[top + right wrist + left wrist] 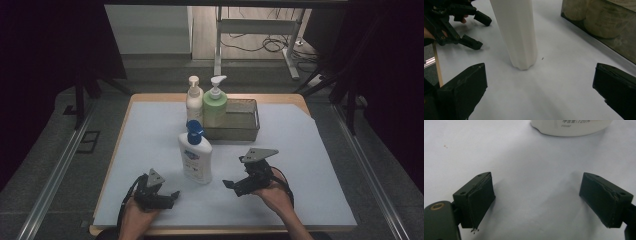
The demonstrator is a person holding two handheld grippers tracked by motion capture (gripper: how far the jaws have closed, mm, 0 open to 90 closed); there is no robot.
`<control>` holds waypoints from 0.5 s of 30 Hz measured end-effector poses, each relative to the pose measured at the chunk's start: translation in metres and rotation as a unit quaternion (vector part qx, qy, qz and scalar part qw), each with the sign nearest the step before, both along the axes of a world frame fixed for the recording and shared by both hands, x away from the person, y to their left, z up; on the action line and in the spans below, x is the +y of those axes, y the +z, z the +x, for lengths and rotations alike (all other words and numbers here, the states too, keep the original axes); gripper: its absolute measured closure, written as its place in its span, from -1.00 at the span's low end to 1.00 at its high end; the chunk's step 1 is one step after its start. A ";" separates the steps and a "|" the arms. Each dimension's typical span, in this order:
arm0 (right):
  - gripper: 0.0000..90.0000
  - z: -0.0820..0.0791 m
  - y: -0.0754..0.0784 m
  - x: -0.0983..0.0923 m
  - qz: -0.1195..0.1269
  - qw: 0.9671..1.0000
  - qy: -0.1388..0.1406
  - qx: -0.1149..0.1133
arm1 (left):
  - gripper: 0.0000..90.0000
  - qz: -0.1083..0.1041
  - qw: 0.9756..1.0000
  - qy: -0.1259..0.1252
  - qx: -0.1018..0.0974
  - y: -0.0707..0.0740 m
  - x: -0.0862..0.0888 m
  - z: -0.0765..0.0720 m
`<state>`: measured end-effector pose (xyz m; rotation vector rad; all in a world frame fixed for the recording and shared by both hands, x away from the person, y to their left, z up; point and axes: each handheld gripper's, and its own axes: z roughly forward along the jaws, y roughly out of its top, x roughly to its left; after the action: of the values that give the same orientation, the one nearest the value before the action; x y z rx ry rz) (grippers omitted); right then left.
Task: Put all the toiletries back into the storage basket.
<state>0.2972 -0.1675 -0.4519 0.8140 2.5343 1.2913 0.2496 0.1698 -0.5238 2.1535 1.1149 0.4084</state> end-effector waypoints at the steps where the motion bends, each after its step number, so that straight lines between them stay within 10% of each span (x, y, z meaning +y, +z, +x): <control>1: -1.00 0.000 0.001 0.002 0.001 1.000 0.001 0.000 | -0.73 -0.001 1.000 0.001 0.000 0.000 0.000 0.000; 15: -1.00 0.007 0.010 0.028 0.017 1.000 0.024 0.012 | -0.73 -0.001 1.000 0.000 0.000 0.000 0.000 0.000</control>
<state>0.3041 -0.1397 -0.4416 0.7851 2.5706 1.3511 0.2496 0.1697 -0.5238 2.1518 1.1158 0.4071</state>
